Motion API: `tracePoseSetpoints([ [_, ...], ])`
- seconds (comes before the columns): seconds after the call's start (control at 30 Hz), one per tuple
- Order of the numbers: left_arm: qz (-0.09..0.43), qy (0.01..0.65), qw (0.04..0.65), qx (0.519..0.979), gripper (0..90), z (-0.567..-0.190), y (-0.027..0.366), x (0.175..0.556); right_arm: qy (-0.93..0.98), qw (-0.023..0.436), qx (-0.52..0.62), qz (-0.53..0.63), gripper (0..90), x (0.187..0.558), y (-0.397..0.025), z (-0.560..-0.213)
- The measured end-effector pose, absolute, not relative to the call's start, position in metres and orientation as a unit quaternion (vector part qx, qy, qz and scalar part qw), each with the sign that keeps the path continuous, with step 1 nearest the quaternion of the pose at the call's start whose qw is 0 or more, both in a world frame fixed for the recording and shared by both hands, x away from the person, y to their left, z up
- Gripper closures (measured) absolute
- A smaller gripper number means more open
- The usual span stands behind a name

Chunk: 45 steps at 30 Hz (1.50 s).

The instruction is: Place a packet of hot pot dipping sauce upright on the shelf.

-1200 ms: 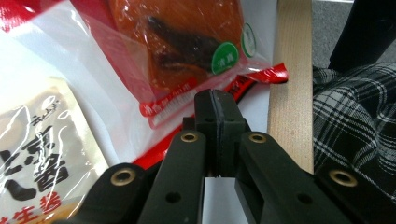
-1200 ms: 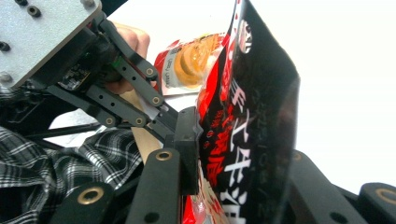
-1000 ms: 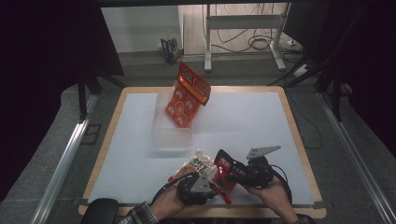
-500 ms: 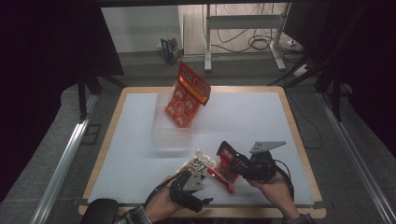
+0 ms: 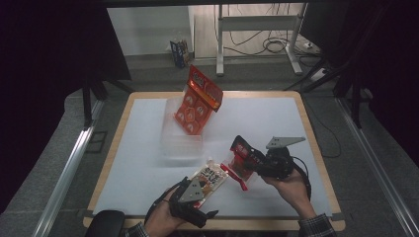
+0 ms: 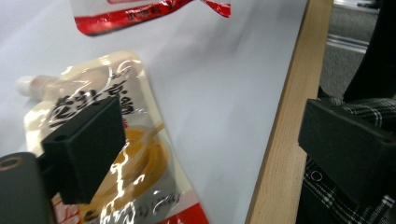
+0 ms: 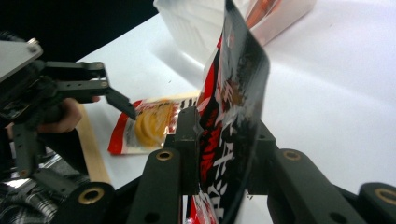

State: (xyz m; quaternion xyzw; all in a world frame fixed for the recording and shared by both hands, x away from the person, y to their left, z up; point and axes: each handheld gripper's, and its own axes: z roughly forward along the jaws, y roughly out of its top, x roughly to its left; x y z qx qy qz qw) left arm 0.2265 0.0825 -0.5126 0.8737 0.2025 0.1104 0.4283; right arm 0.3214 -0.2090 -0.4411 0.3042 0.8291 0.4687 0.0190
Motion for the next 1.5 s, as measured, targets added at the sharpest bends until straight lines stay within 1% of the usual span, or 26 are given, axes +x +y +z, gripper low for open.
tracePoseSetpoints([
  [0.33, 0.128, 0.218, 0.42, 0.872, 4.6, -0.515, 0.098, 0.219, 0.823, 0.044, 0.307, 0.476, 71.0, 0.344, -0.202, -0.427],
  [0.67, 0.117, 0.239, 0.419, 0.868, 3.8, -0.517, 0.112, 0.215, 0.817, 0.055, 0.306, 0.486, 71.0, 0.367, -0.189, -0.419],
  [0.93, 0.126, 0.242, 0.419, 0.866, 3.4, -0.519, 0.12, 0.212, 0.815, 0.059, 0.297, 0.493, 71.0, 0.378, -0.18, -0.415],
  [1.5, 0.157, 0.234, 0.395, 0.874, 3.4, -0.52, 0.127, 0.21, 0.813, 0.059, 0.279, 0.508, 71.3, 0.4, -0.147, -0.407],
])
